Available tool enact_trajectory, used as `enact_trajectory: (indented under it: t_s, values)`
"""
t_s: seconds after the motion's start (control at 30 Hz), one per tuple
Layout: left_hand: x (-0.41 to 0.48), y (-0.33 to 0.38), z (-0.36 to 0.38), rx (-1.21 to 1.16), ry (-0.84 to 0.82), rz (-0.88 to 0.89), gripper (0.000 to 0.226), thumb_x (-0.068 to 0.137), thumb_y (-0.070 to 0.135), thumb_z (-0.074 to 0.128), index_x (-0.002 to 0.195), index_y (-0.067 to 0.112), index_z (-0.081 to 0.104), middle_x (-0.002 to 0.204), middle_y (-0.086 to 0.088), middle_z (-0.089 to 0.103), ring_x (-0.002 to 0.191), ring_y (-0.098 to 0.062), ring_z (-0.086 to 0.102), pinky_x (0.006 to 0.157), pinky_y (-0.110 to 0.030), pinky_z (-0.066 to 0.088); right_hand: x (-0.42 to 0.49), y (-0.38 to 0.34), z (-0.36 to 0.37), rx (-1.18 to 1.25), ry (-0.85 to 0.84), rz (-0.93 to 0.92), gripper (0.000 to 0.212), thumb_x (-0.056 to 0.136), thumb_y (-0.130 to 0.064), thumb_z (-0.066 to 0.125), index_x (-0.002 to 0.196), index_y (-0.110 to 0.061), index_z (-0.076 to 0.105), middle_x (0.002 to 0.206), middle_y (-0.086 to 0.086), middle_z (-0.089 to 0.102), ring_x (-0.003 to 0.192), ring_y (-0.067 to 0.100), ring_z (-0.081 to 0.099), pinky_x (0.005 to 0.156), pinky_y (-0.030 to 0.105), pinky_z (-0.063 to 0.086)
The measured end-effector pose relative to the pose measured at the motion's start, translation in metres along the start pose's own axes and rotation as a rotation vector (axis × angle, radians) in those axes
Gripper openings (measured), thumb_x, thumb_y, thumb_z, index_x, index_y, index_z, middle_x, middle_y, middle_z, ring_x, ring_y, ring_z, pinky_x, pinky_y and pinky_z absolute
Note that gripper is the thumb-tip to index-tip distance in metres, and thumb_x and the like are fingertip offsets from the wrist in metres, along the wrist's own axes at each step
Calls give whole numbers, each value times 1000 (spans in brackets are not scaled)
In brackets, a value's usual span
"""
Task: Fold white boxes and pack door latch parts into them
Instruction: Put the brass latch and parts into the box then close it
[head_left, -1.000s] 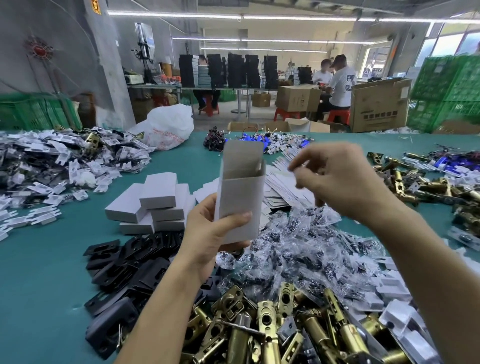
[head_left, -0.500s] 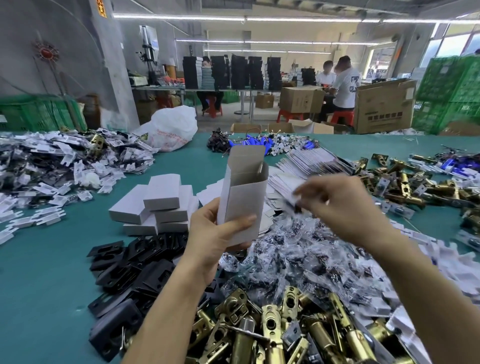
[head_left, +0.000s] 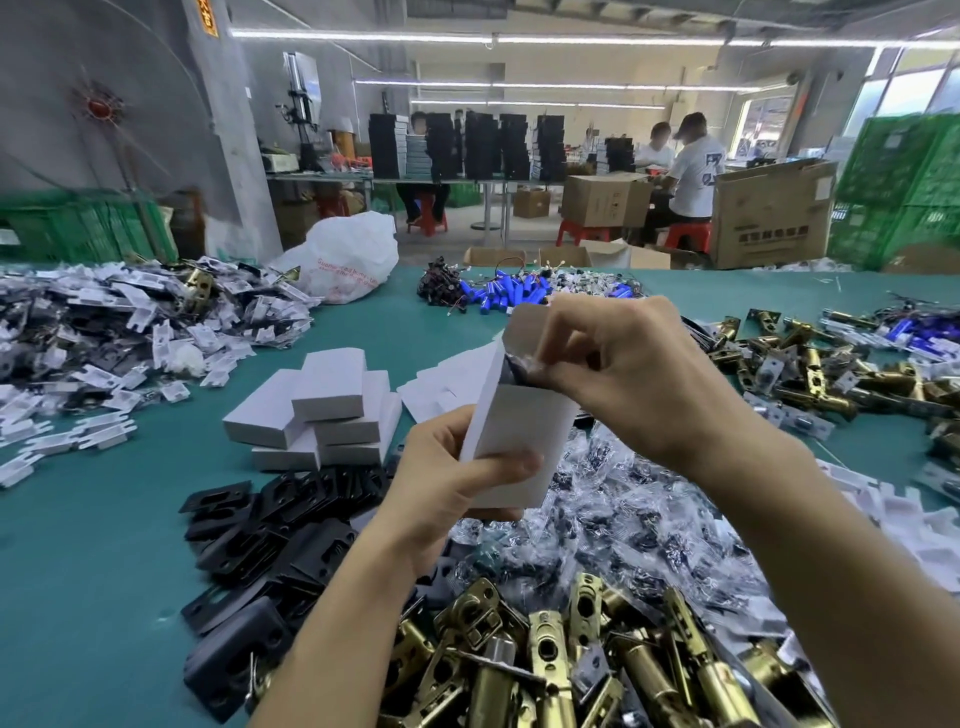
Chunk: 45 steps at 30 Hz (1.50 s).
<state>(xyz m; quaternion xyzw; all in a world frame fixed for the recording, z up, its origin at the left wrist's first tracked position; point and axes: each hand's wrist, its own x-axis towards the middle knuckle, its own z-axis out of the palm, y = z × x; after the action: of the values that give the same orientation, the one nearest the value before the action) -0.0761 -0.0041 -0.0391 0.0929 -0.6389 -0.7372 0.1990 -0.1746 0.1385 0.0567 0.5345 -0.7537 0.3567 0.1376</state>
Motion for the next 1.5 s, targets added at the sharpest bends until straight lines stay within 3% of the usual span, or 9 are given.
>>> enact_trajectory:
  t_s: [0.27,0.43,0.77,0.83,0.9,1.0,1.07,1.3,1.5]
  values:
    - [-1,1,1,-4,-16,21,31,65,15,84,95,23,80,93,-9,76,80,-28,73,57,-36,57,0,-9,3,48,-201,15,23,93,-37,62,87,-19,75,73,-17,65,70,1,58,64,24,44]
    - [-2,-1,1,25,-33,29,30,68,13,82,96,24,79,90,-6,75,81,-24,73,60,-37,59,-5,-19,2,-315,-423,12,58,77,-70,39,99,-28,72,91,-6,53,94,18,44,85,40,40]
    - [-6,-2,2,62,-89,-9,48,58,24,88,103,17,76,96,-12,76,81,-30,74,60,-36,59,-10,-24,-10,-287,-620,37,47,81,-61,50,109,-28,69,110,-13,57,109,13,41,95,44,35]
    - [-7,-1,3,49,-82,-11,49,56,28,88,103,18,77,95,-11,76,81,-28,74,59,-35,58,-14,-16,-10,-109,-547,-2,31,86,-44,65,110,-25,70,111,-17,63,107,7,48,94,37,41]
    - [-7,1,3,20,-93,-14,41,63,24,88,102,24,78,97,-8,76,84,-25,74,59,-39,59,-25,-3,-8,151,-242,15,33,83,-23,77,116,-26,69,115,-16,65,105,0,56,86,18,44]
    - [-7,2,2,-24,-86,-20,32,70,18,82,100,30,78,100,-6,77,87,-25,74,64,-47,62,-46,21,-2,303,149,93,41,76,-30,80,112,-41,62,121,-13,62,114,2,56,93,25,48]
    - [-8,4,3,-46,-111,-26,32,73,20,82,102,32,77,103,-5,76,90,-24,74,65,-46,62,-58,28,8,438,117,161,48,71,-43,76,116,-45,61,123,-12,64,116,5,60,97,36,53]
    - [-12,5,8,-19,-279,-79,31,83,30,76,112,39,72,110,-1,75,98,-22,73,70,-42,62,-71,32,33,688,134,197,63,69,-41,77,127,-54,54,124,-9,64,100,21,70,82,41,60]
    - [-11,0,16,162,-309,-21,41,89,42,67,128,42,55,115,12,73,104,-8,70,79,-23,57,-83,43,30,685,67,242,43,73,-24,75,115,-29,66,103,4,73,92,24,71,80,46,60]
